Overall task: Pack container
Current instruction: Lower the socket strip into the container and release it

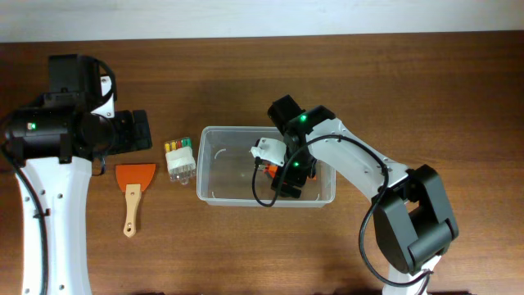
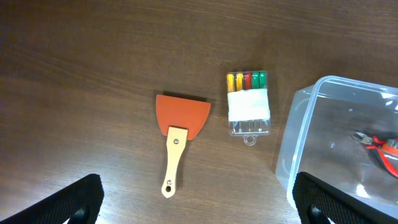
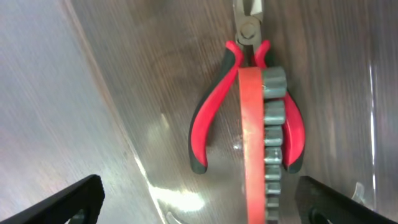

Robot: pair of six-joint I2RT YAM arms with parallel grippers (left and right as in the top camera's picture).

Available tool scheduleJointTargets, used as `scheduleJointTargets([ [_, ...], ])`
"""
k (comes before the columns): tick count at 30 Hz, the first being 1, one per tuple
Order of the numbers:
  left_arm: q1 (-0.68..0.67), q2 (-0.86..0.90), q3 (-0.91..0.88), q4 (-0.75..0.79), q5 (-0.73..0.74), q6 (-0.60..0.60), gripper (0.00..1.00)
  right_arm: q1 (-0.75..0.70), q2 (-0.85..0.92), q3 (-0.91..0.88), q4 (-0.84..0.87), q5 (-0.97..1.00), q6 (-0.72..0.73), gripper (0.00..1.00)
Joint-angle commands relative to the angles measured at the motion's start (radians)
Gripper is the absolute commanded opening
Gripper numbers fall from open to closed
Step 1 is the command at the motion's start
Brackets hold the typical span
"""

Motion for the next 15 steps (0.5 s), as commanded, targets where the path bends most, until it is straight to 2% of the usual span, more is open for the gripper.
scheduleJointTargets([
  [1, 0.004, -0.009, 0.006, -0.001, 0.007, 0.016, 0.99, -0.005, -0.017, 0.096, -0.006, 0.045, 0.16, 0.99],
  [5, 0.004, -0.009, 0.006, -0.001, 0.006, 0.016, 0.99, -0.005, -0.068, 0.301, -0.058, 0.145, 0.237, 0.99],
  [8, 0.004, -0.009, 0.006, -0.003, 0.006, 0.038, 0.99, -0.011, -0.124, 0.511, -0.085, 0.324, 0.341, 0.99],
  [9, 0.004, -0.009, 0.006, -0.013, 0.006, 0.052, 0.99, -0.044, -0.166, 0.64, -0.112, 0.467, 0.43, 0.99],
  [12, 0.004, -0.009, 0.006, -0.03, 0.002, 0.053, 0.99, -0.132, -0.214, 0.733, -0.19, 0.486, 0.447, 0.98],
  [15, 0.004, -0.013, 0.006, -0.037, 0.003, 0.053, 0.99, -0.261, -0.264, 0.747, -0.262, 0.485, 0.5, 0.99],
])
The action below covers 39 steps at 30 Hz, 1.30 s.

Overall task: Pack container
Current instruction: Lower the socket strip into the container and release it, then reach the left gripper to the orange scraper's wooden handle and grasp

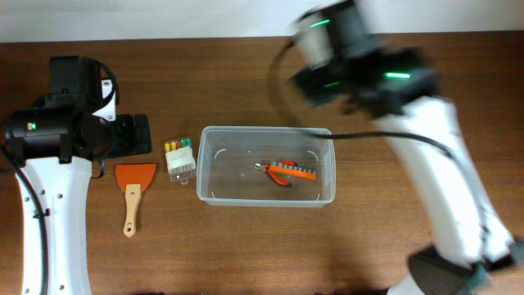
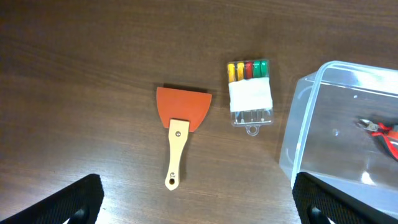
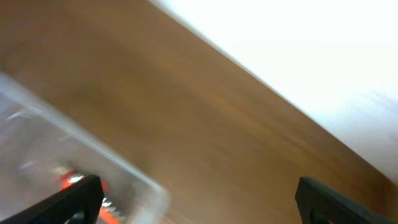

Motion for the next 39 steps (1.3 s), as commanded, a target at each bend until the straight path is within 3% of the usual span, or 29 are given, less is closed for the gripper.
scheduleJointTargets([
  [1, 0.004, -0.016, 0.006, -0.008, -0.001, 0.024, 0.99, -0.181, -0.085, 0.028, -0.074, 0.1, 0.14, 0.99],
  [6, 0.004, -0.069, -0.005, -0.013, 0.0, 0.023, 0.99, -0.418, -0.142, 0.021, -0.169, -0.066, 0.168, 0.99],
  [11, 0.004, -0.19, -0.095, 0.017, 0.0, 0.019, 0.99, -0.566, -0.192, -0.05, -0.249, -0.143, 0.204, 0.99],
  [17, 0.004, -0.368, -0.356, 0.108, 0.002, 0.019, 0.99, -0.683, -0.322, -0.342, -0.238, -0.139, 0.275, 0.99],
  [22, 0.004, -0.428, -0.54, 0.219, 0.003, 0.019, 0.99, -0.701, -0.463, -0.654, -0.082, -0.139, 0.292, 0.99],
  [28, 0.008, -0.328, -0.636, 0.277, 0.003, -0.023, 0.99, -0.701, -0.505, -0.861, 0.03, -0.156, 0.291, 0.99],
  [39, 0.185, 0.051, -0.636, 0.28, 0.092, -0.059, 0.99, -0.701, -0.492, -0.884, 0.046, -0.166, 0.292, 0.99],
])
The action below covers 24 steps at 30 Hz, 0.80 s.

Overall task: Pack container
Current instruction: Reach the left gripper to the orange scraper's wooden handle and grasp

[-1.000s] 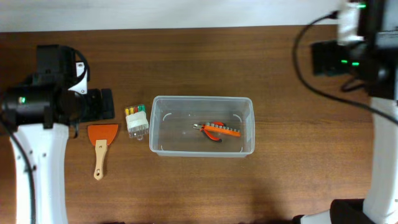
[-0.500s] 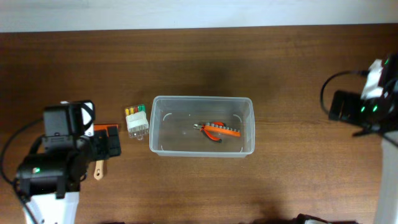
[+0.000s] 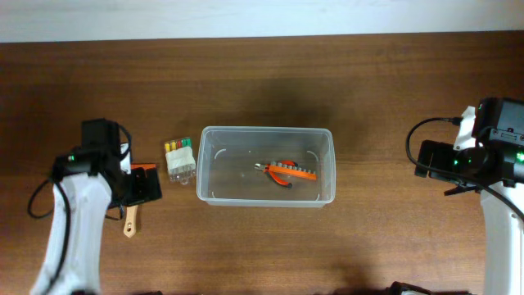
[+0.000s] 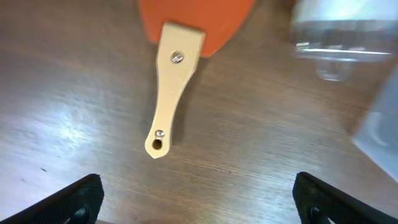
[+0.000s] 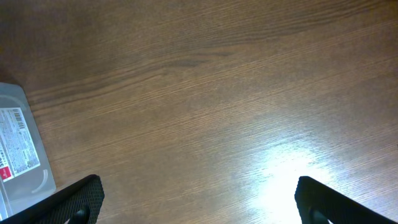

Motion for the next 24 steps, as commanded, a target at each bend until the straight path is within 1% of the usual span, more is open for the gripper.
scheduleJointTargets([
  [1, 0.069, 0.109, -0.008, 0.018, 0.058, -0.016, 0.99, -0.005, -0.003, -0.004, 0.003, -0.008, 0.009, 0.99],
  [5, 0.101, 0.209, -0.008, 0.057, 0.06, -0.015, 0.99, -0.005, -0.003, -0.004, 0.004, -0.009, 0.009, 0.99],
  [11, 0.101, 0.313, -0.011, 0.1, 0.059, 0.019, 0.99, -0.005, -0.003, -0.004, 0.004, -0.009, 0.009, 0.99],
  [16, 0.101, 0.35, -0.048, 0.169, 0.055, 0.055, 0.99, -0.005, -0.003, -0.004, 0.004, -0.009, 0.009, 0.99],
  [21, 0.101, 0.364, -0.139, 0.292, 0.037, 0.157, 0.99, -0.005, -0.003, -0.004, 0.007, -0.009, 0.009, 0.99],
  [24, 0.101, 0.37, -0.162, 0.316, 0.015, 0.161, 0.99, -0.005, -0.003, -0.004, 0.007, -0.008, 0.009, 0.99],
])
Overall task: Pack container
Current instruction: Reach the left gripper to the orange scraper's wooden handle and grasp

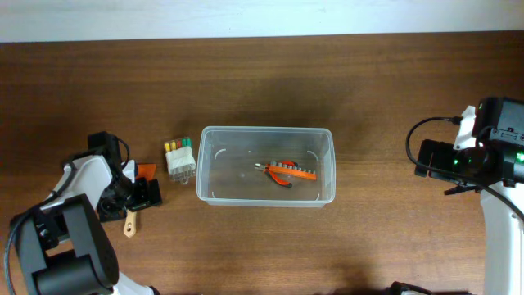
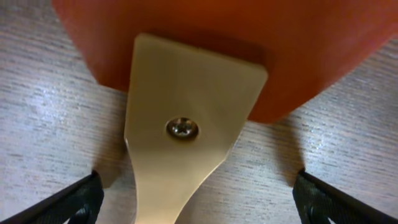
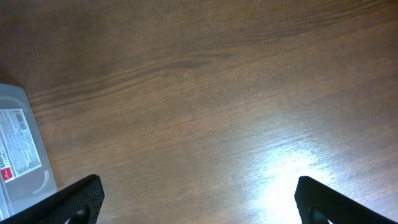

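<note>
A clear plastic container [image 1: 214, 195] stands mid-table with red pliers and an orange socket rail [image 1: 286, 170] inside. Left of it lies a pack of coloured markers [image 1: 179, 158]. Farther left is a scraper [image 1: 128, 227] with an orange blade [image 2: 186, 37] and a wooden handle [image 2: 186, 149]. My left gripper [image 2: 199, 205] is open and low over the scraper. One finger [image 2: 74, 202] stands on each side of the handle, just below the blade. My right gripper [image 3: 199, 202] is open over bare wood at the far right.
The container's corner with a printed label [image 3: 18, 155] shows at the left edge of the right wrist view. The right arm [image 1: 475, 160] sits well off to the container's right. Bare wooden table [image 1: 368, 246] lies in front of the container.
My left gripper has dropped much closer to the scraper; its view is now filled by the blade and upper handle, with the fingers either side. The right arm has not moved.
My right gripper was open inside the container over the pliers and socket rail, the left held high over scraper and markers. Then the right arm was out of the container, later stopping at the far right. The left came lower over the scraper, now straddling its handle.
</note>
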Robot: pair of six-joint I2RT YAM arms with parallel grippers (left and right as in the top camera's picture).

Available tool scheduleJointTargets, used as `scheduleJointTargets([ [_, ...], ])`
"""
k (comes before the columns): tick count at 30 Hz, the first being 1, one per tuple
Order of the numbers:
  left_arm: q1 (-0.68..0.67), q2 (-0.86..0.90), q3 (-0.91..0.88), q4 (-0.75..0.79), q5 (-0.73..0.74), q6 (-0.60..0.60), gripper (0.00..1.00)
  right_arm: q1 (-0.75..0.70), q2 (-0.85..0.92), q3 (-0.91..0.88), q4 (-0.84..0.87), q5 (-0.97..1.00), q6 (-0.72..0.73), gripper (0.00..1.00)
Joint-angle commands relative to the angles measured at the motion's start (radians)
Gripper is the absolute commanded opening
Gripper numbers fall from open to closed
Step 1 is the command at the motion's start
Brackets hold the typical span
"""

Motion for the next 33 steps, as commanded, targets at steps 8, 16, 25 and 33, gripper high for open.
scheduleJointTargets([
  [8, 0.003, 0.045, -0.06, 0.026, -0.085, 0.054, 0.99, -0.005, -0.003, -0.004, 0.003, -0.006, 0.009, 0.98],
  [16, 0.003, 0.045, -0.06, 0.009, -0.081, 0.054, 0.79, -0.005, -0.003, -0.004, 0.008, -0.005, 0.009, 0.99],
  [25, 0.003, 0.045, -0.06, 0.013, -0.08, 0.053, 0.62, -0.005, -0.003, -0.004, 0.011, -0.001, 0.008, 0.99],
  [33, 0.003, 0.045, -0.06, 0.014, -0.072, 0.053, 0.6, -0.005, -0.003, -0.004, 0.011, 0.003, 0.005, 0.99],
])
